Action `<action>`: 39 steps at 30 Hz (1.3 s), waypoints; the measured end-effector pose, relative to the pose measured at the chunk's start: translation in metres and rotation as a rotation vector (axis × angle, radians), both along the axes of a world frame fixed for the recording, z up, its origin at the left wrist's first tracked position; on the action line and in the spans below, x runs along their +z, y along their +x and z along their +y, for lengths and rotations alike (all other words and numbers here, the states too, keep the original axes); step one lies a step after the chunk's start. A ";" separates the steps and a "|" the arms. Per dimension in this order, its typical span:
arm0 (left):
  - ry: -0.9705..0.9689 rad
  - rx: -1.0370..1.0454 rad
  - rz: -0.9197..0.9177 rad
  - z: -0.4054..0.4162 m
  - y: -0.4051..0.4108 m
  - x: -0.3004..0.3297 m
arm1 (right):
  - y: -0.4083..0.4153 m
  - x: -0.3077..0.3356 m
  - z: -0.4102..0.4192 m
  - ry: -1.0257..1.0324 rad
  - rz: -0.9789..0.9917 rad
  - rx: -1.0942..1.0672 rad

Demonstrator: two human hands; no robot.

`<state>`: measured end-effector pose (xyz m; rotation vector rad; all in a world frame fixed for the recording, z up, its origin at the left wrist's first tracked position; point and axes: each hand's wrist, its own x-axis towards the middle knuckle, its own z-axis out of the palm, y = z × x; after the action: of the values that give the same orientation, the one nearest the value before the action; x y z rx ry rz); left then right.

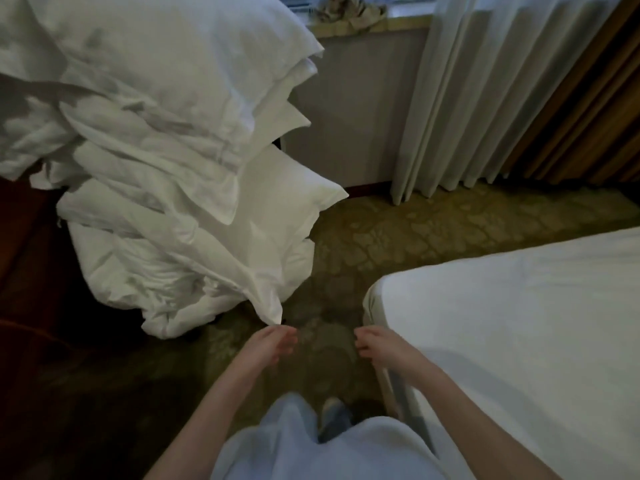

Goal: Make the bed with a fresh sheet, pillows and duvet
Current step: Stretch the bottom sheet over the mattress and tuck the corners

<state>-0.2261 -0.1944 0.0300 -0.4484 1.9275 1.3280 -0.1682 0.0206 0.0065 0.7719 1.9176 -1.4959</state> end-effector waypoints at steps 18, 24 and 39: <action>0.056 -0.353 0.073 0.192 -0.284 0.006 | -0.236 0.007 0.135 -0.118 0.044 -0.492; 0.117 -0.519 0.082 0.295 -0.353 0.019 | -0.245 -0.007 0.201 -0.087 -0.002 -0.645; 0.085 -0.868 0.003 0.637 -0.485 0.001 | -0.346 0.021 0.519 -0.070 0.132 -1.086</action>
<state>-0.7107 0.4430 0.0310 0.4089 1.7298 0.8132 -0.5145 0.5401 0.0276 1.8953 1.5329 -2.2178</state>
